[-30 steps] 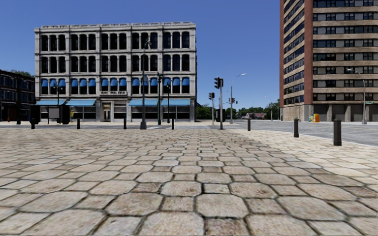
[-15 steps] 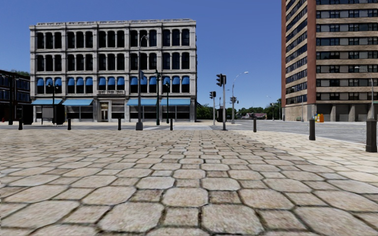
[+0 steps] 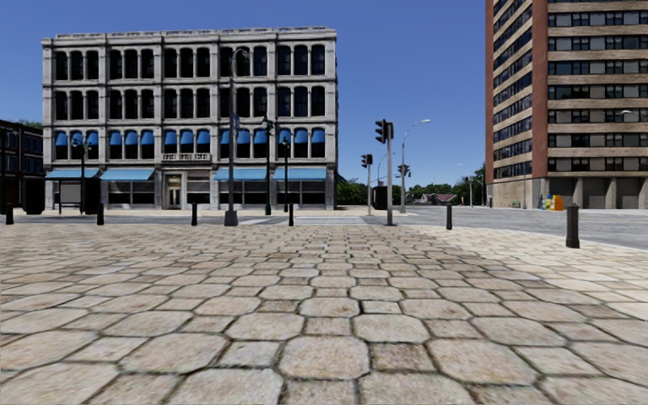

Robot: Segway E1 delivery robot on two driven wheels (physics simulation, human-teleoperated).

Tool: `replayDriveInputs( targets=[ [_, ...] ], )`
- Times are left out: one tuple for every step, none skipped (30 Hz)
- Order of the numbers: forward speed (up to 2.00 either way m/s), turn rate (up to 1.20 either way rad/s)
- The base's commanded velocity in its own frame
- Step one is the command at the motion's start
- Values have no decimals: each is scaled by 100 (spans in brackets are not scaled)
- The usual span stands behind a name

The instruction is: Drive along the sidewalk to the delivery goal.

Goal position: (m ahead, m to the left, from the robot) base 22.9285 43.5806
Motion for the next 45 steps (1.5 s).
replayDriveInputs(
  targets=[
    [200, 0],
    [200, 0],
    [200, 0],
    [200, 0],
    [200, 0],
    [200, 0],
    [200, 0],
    [200, 0],
    [200, 0],
    [200, 0],
    [200, 0],
    [200, 0],
    [200, 0],
    [200, 0],
    [200, 0],
    [200, 0],
    [200, 0],
    [200, 0],
    [200, 0],
    [200, 0],
    [200, 0],
    [200, 0],
    [200, 0],
    [200, 0],
    [200, 0],
    [200, 0],
    [200, 0],
    [200, 0],
    [200, 0],
    [200, 0],
    [200, 0],
    [200, 0],
    [200, 0],
    [200, 0],
    [200, 0],
    [200, 0],
    [200, 0],
    [200, 0],
    [200, 0],
    [200, 0],
    [200, 0],
    [200, 0],
    [200, 0],
    [200, 0],
    [200, 0]
  ],
)
